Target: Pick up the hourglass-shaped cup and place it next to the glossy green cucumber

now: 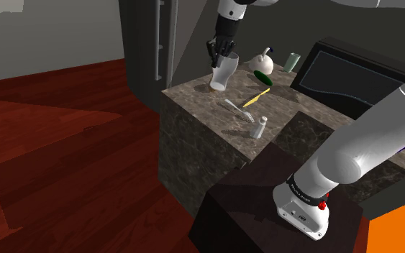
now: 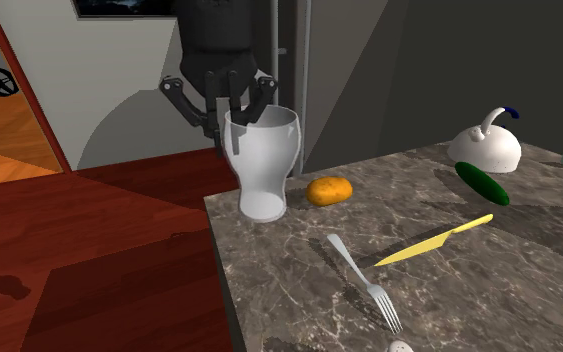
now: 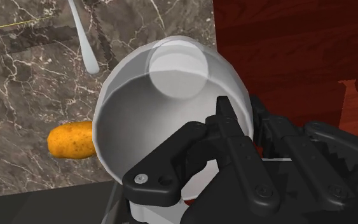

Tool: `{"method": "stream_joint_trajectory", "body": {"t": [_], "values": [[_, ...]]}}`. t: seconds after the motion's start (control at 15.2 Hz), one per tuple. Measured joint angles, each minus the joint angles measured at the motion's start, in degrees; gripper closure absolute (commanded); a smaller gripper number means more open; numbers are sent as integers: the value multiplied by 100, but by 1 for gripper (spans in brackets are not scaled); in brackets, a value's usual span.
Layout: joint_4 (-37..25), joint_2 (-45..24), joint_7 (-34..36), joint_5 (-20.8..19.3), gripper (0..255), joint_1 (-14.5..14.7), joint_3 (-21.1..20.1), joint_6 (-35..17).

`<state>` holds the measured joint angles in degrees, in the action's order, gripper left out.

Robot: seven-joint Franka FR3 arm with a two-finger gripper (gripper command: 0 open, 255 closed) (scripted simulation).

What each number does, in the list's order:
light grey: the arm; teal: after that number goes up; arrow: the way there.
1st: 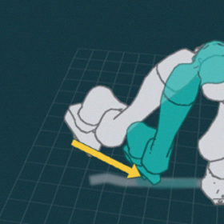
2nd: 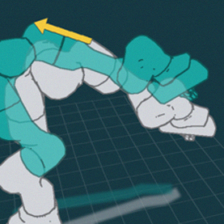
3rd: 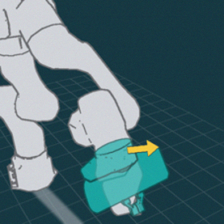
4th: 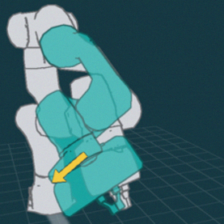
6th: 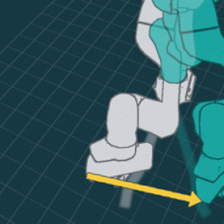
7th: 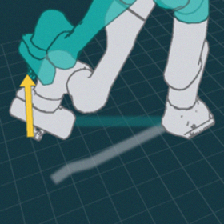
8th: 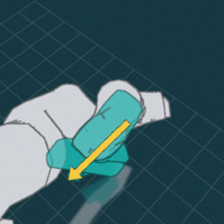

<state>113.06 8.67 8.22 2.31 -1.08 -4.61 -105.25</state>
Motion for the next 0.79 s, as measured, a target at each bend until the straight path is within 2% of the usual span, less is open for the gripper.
{"method": "stream_joint_trajectory", "body": {"t": [0.59,0.79], "values": [[-714,-21,11,-8,255,-7,10,694],[-602,66,-269,-27,255,-128,175,680]]}}
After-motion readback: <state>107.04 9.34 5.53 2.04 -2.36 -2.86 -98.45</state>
